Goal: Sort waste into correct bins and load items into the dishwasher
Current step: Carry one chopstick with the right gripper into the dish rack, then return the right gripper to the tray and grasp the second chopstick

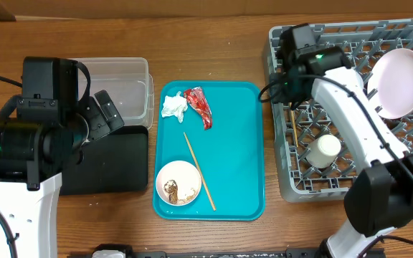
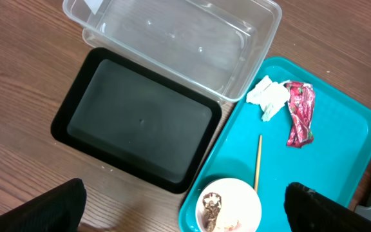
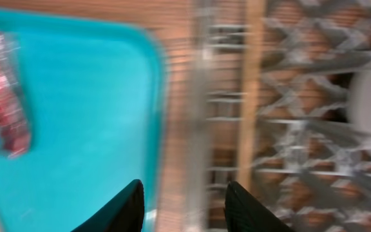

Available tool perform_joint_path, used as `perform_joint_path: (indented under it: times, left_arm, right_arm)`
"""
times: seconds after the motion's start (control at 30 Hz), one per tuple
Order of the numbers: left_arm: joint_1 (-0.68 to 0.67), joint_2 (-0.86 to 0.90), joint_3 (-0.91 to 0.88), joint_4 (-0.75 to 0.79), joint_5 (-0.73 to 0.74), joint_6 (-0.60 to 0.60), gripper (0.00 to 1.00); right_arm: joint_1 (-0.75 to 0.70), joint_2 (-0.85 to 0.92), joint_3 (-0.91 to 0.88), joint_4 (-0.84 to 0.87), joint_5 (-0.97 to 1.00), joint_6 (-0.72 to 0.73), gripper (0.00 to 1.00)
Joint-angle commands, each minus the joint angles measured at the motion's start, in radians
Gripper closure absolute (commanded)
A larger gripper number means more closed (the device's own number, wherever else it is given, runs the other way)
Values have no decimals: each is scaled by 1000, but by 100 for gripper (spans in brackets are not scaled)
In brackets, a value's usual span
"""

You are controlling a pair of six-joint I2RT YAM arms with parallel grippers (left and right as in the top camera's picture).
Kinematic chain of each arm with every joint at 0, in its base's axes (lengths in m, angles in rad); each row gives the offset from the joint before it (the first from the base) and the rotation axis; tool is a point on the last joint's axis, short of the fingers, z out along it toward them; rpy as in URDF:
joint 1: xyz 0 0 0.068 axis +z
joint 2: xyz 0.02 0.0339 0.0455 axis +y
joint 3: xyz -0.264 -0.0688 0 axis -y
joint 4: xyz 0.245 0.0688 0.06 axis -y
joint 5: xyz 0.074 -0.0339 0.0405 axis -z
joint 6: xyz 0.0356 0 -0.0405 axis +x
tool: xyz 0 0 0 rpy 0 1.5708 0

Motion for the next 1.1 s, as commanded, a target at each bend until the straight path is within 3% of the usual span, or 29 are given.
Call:
perform_joint_path:
  times: [0.0, 0.17, 0.3, 0.4, 0.57, 0.7, 1.07]
  left_arm:
    - [4, 3, 7, 2, -14, -10, 0]
    - [4, 4, 7, 2, -14, -10, 0]
    - [4, 3, 7, 2, -14, -10, 0]
    - [4, 3, 7, 2, -14, -10, 0]
    - [4, 4, 7, 2, -14, -10, 0]
    - [4, 3, 7, 2, -14, -10, 0]
    - [4, 3, 7, 2, -14, -10, 0]
  right_arm:
    - [96, -49, 19, -19, -127, -4, 62]
    - [229, -24, -50, -29, -142, 16, 63]
    - [311, -15, -141, 6, -160, 243, 66]
    - [341, -15, -186, 14, -165, 326, 67]
    - [378, -8, -245, 13, -199, 222, 75]
    - [421, 2, -286, 7, -219, 140, 75]
    - [552, 9, -289, -19, -156, 53, 59]
